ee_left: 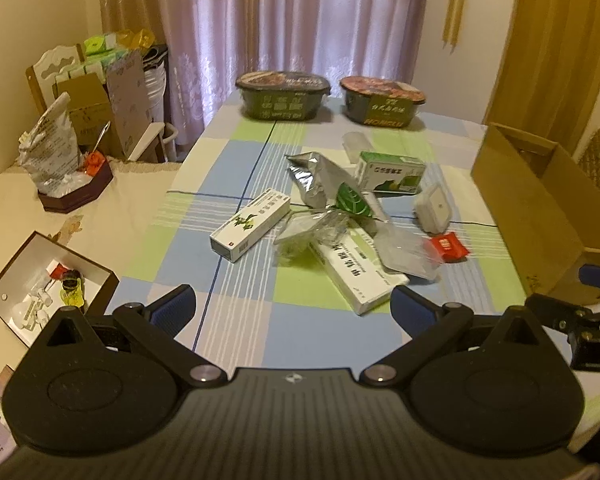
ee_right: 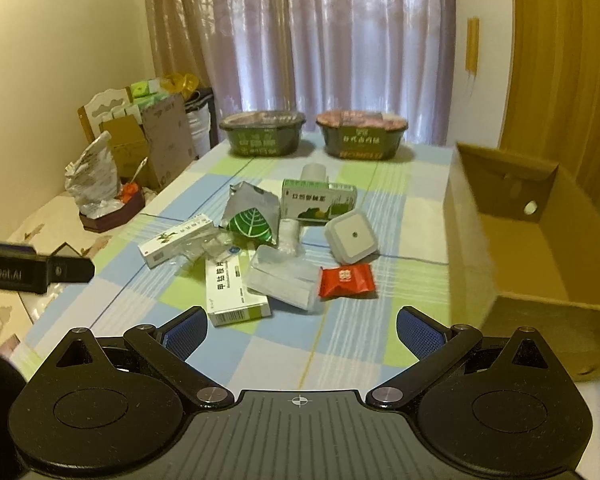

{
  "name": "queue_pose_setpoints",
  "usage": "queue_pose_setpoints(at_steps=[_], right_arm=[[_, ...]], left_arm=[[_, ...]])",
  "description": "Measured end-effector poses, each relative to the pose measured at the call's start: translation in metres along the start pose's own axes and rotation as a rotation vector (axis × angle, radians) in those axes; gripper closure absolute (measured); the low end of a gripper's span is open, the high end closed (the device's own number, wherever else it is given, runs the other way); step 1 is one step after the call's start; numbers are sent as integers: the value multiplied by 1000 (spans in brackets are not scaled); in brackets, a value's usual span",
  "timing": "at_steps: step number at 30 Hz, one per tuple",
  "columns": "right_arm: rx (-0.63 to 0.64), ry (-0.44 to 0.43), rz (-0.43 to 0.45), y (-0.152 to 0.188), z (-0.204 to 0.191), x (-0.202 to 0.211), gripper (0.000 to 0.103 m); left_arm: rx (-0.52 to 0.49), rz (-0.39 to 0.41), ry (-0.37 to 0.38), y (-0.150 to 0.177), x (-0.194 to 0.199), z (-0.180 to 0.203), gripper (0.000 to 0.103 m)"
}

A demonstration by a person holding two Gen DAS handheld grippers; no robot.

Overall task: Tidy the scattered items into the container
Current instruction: 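Move both tools toward the scattered items on the table, then grasp the white-green medicine box with the left tool while the right tool grasps the clear plastic tray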

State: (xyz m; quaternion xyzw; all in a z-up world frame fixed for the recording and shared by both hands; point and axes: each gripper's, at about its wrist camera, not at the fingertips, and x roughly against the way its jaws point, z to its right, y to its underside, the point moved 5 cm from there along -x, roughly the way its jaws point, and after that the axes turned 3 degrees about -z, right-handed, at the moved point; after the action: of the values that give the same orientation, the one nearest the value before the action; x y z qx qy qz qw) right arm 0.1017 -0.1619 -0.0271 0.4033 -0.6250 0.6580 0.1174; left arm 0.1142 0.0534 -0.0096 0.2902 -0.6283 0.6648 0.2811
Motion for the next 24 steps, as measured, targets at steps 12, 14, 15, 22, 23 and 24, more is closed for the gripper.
queue_pose_setpoints(at_steps=[12,14,15,22,23,24], right_arm=[[-164,-72,-91,-25,6,-110,0],[-174,-71,-99,-26,7,-123,0],[-179,-66,-102,-26,9,-128,0],[-248,-59,-113,-25,18,-155,0],[-252,-61,-117,-24,18,-158,0],[-255,-61,-120,-22,17,-161,0]], left_arm=[[157,-61,-51,-18,-67,-25,1],[159,-63,-59,-21,-76,-23,1],[163,-68,-63,-21,-81,-22,1],[164,-114,-21,-18,-111,-12,1],[168,-114,-15,-18,-114,-12,1],[173,-113,-12,-18,-116,-12,1]])
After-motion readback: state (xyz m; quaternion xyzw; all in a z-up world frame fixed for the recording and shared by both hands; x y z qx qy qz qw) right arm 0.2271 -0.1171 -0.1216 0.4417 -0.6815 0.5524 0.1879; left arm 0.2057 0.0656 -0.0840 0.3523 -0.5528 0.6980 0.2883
